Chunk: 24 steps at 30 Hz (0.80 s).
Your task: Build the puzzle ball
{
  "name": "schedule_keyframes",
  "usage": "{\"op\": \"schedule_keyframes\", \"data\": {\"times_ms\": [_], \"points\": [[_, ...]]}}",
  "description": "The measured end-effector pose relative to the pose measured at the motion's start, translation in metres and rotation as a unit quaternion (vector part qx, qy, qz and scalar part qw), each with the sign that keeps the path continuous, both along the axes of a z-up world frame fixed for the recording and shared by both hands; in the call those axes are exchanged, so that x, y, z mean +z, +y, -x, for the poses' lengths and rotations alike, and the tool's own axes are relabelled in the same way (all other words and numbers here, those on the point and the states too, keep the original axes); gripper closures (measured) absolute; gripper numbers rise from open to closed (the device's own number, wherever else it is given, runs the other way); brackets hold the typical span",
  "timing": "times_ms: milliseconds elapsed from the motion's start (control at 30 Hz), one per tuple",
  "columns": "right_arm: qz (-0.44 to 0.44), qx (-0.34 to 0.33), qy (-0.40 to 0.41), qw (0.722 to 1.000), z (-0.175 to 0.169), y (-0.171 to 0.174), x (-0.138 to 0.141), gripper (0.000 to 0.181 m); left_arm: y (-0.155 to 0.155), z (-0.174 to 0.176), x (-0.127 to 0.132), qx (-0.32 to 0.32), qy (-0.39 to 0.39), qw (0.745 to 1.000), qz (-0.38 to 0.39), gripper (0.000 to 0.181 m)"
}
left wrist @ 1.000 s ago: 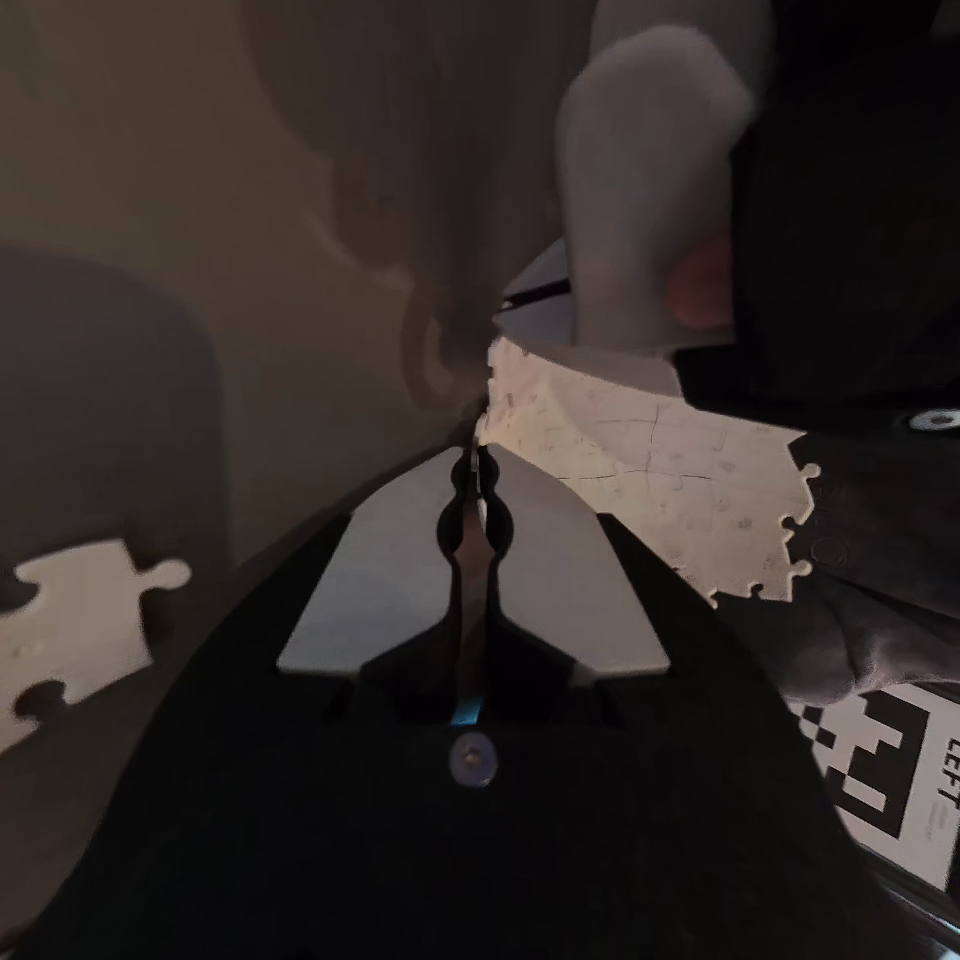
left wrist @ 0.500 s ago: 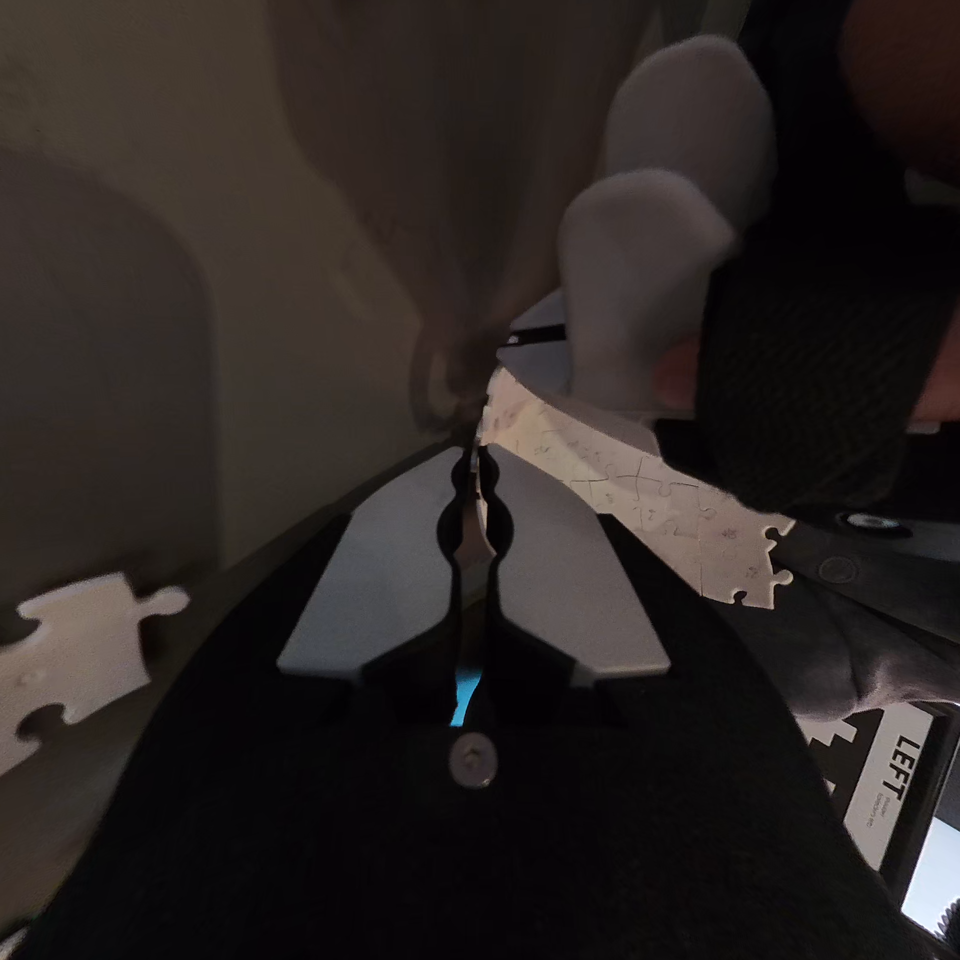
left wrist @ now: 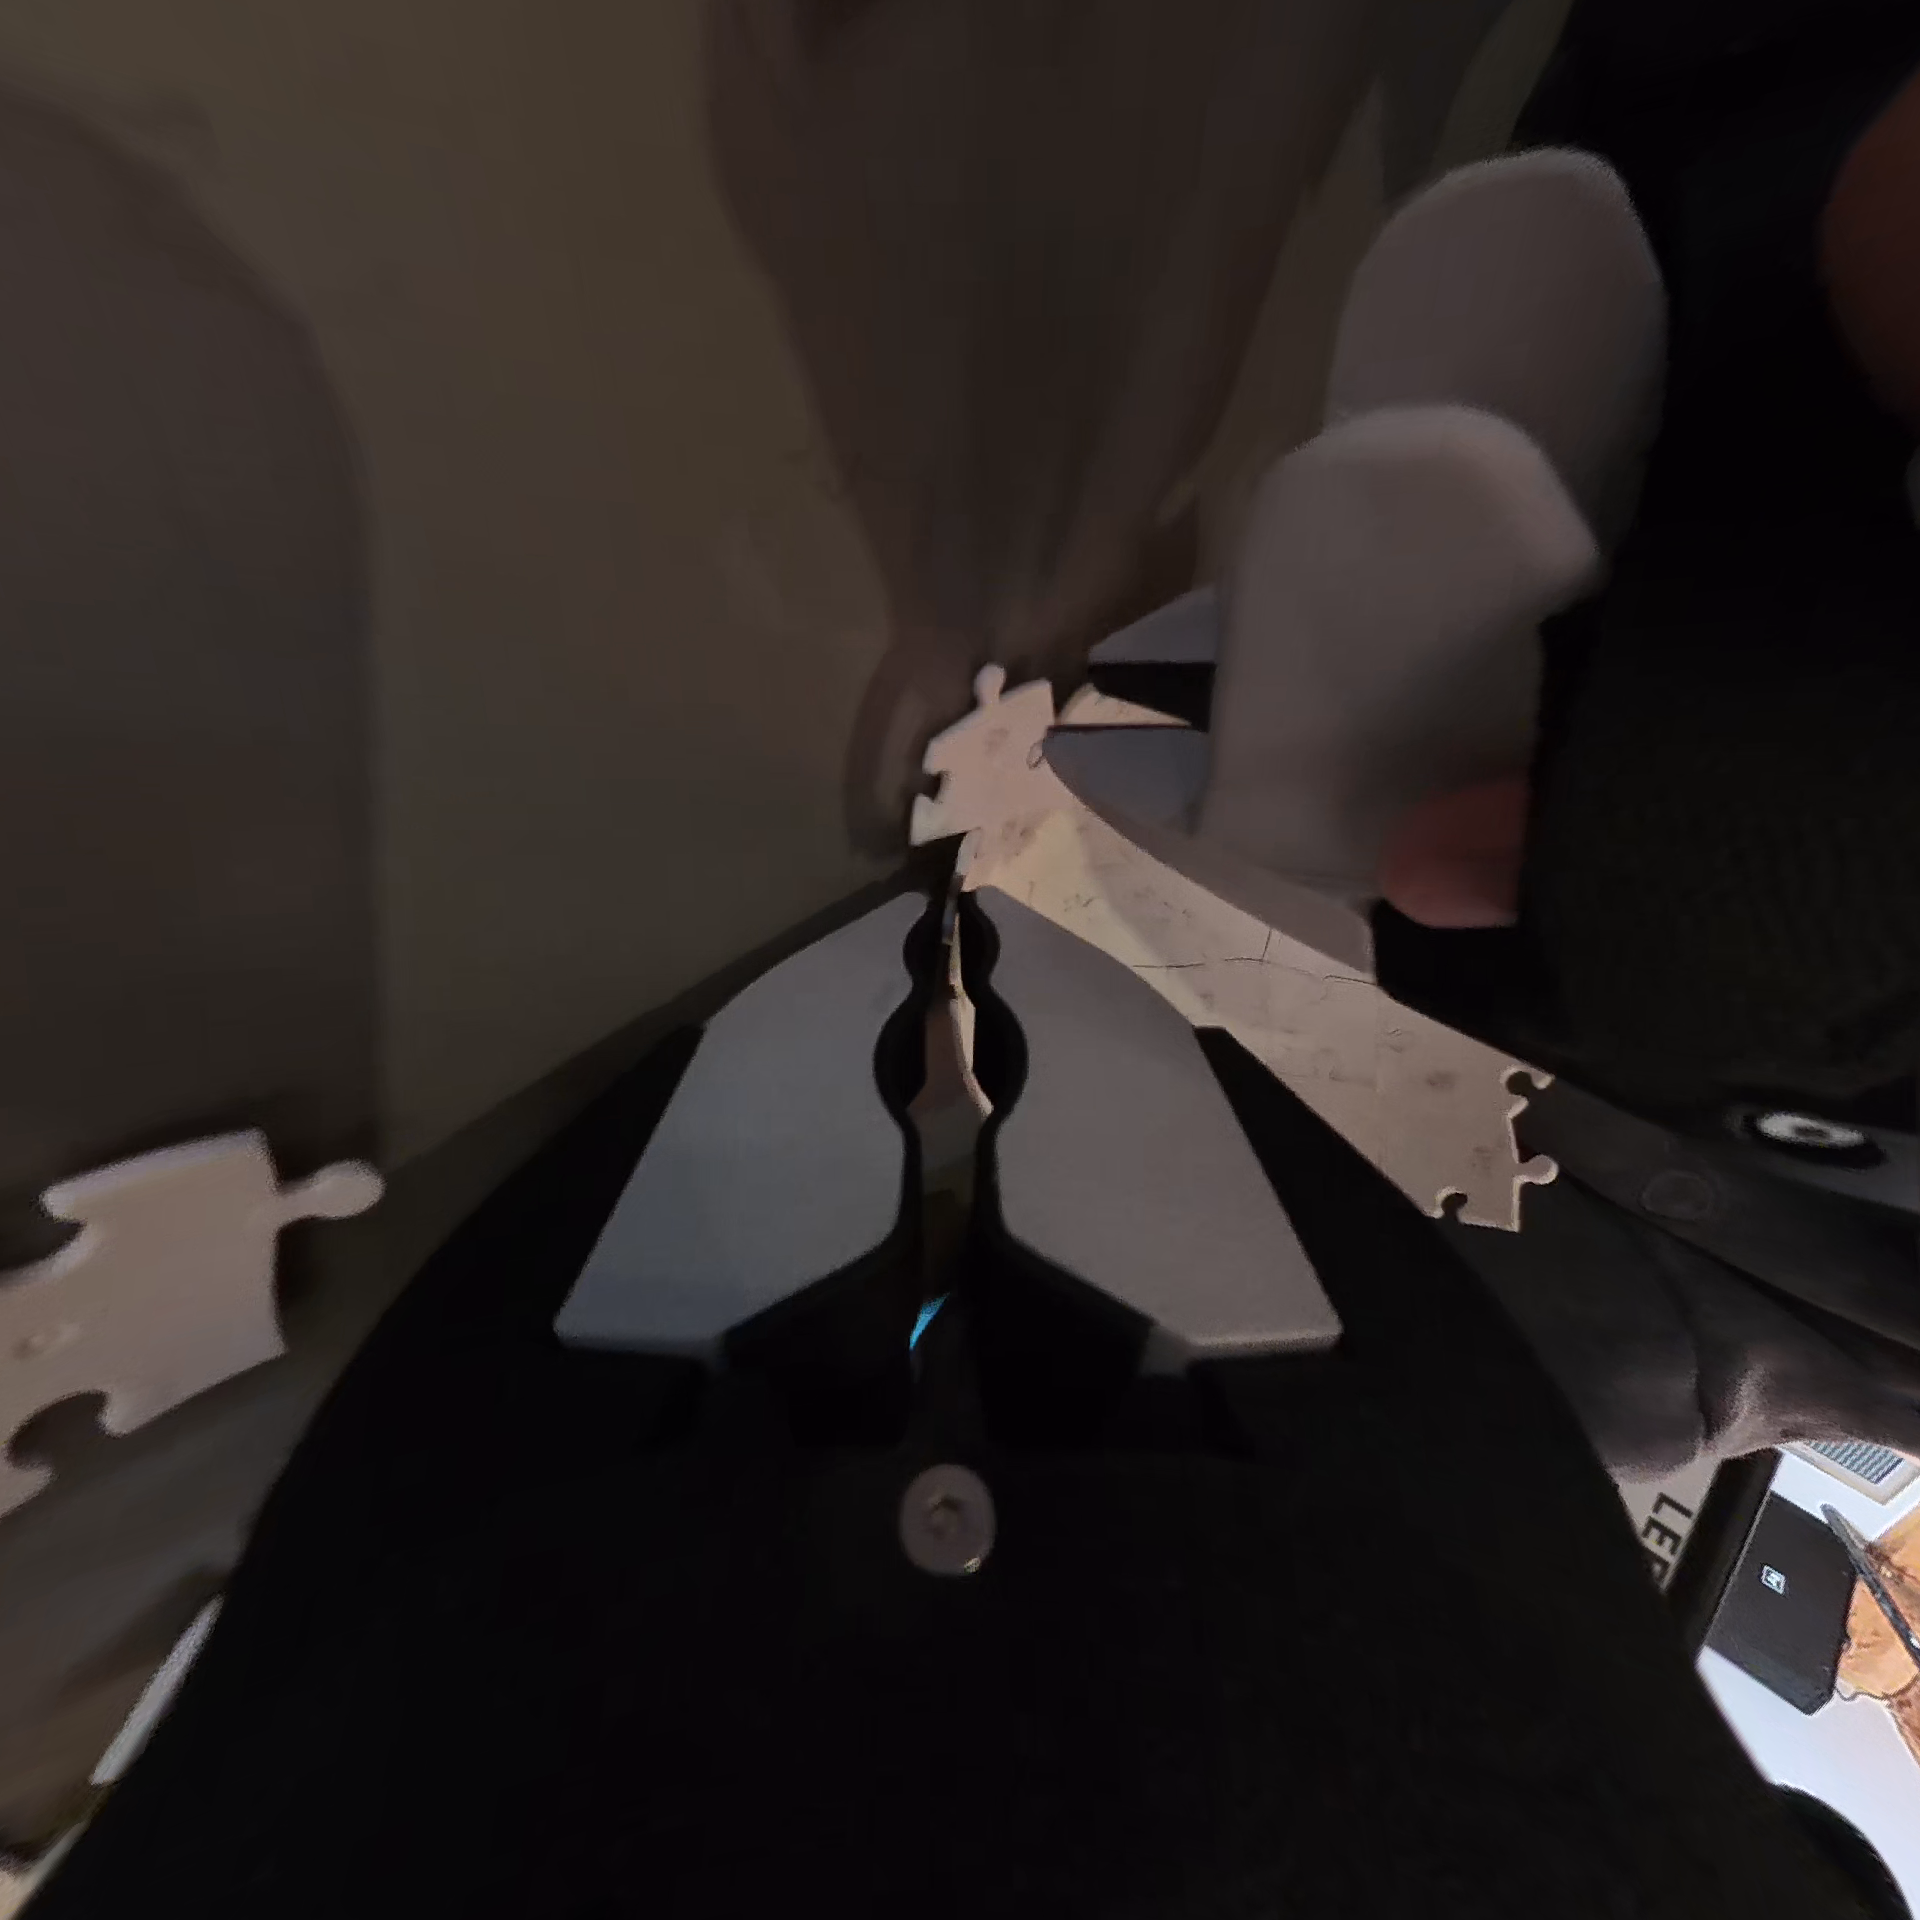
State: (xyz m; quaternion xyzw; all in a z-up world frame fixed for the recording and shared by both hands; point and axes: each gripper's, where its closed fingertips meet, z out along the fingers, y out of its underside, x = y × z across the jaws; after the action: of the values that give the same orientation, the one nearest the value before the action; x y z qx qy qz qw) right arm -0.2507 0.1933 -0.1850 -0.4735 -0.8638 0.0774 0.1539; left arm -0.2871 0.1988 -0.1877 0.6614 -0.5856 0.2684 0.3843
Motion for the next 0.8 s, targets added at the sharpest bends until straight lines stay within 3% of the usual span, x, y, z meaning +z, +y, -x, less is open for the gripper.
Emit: {"op": "schedule_keyframes", "data": {"times_ms": [133,167,233,367,800], "points": [[0.022,-0.023,0.051,0.998,0.01,-0.002,0.015,0.172,0.0,0.0,0.0,0.005,0.008,1.0,-0.006,0.179],[0.049,-0.028,0.08,0.995,0.016,-0.007,0.019,0.181,0.0,0.0,0.0,0.007,0.01,1.0,-0.006,0.179],[0.101,-0.063,0.146,0.982,0.034,-0.012,0.024,0.181,0.0,0.0,0.0,0.013,0.013,1.0,-0.002,0.179],[0.079,-0.11,0.077,0.988,0.024,-0.004,-0.005,0.181,-0.001,-0.001,0.0,0.028,0.017,0.999,0.011,0.179],[0.095,-0.124,0.077,0.985,0.022,-0.006,-0.005,0.181,-0.001,-0.003,0.001,0.047,0.028,0.998,0.014,0.179]]}}
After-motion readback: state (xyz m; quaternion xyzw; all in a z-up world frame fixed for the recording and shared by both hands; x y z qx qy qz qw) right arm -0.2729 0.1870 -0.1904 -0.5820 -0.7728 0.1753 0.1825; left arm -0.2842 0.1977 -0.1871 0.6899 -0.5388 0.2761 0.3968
